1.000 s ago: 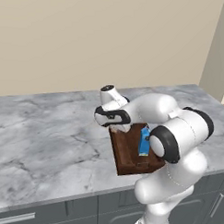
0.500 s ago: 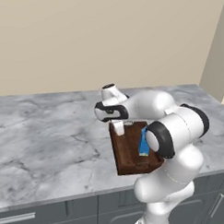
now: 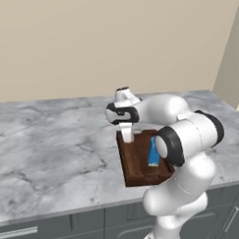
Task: Take out the milk from the fridge and place it on the tray on the counter. Then take the sugar cube near the tray and place it in the tray.
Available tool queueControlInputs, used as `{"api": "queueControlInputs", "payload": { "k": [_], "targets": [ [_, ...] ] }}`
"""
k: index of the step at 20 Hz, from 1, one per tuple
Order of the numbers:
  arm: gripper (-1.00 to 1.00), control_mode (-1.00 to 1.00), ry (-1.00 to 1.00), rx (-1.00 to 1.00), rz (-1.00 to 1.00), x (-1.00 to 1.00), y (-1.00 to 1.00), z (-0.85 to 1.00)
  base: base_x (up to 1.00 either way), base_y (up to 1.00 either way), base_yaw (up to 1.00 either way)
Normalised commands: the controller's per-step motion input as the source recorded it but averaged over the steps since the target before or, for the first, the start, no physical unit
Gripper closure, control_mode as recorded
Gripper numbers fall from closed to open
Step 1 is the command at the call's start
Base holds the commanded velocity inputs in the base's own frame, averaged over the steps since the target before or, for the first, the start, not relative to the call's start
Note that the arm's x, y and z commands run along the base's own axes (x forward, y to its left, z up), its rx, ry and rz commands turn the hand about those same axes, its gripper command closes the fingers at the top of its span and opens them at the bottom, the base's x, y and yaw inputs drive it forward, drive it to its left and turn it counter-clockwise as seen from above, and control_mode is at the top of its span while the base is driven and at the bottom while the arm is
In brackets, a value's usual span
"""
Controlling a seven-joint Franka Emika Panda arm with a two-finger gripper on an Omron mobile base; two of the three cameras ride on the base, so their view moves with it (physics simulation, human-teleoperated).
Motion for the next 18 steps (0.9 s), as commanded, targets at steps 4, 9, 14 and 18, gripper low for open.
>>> {"api": "queueControlInputs", "payload": {
  "k": [4, 9, 14, 18],
  "targets": [
    [1.00, -1.00, 0.00, 0.05, 0.00, -0.05, -0.31, -0.25, 0.00, 0.00, 0.00],
    [1.00, -1.00, 0.00, 0.04, 0.00, 0.00, -0.01, -0.37, 0.00, 0.00, 0.00],
    [1.00, -1.00, 0.00, 0.04, 0.00, 0.00, 0.01, -0.37, 0.00, 0.00, 0.00],
    [1.00, -1.00, 0.00, 0.03, 0.00, 0.00, 0.00, -0.32, 0.00, 0.00, 0.00]
  ]
}}
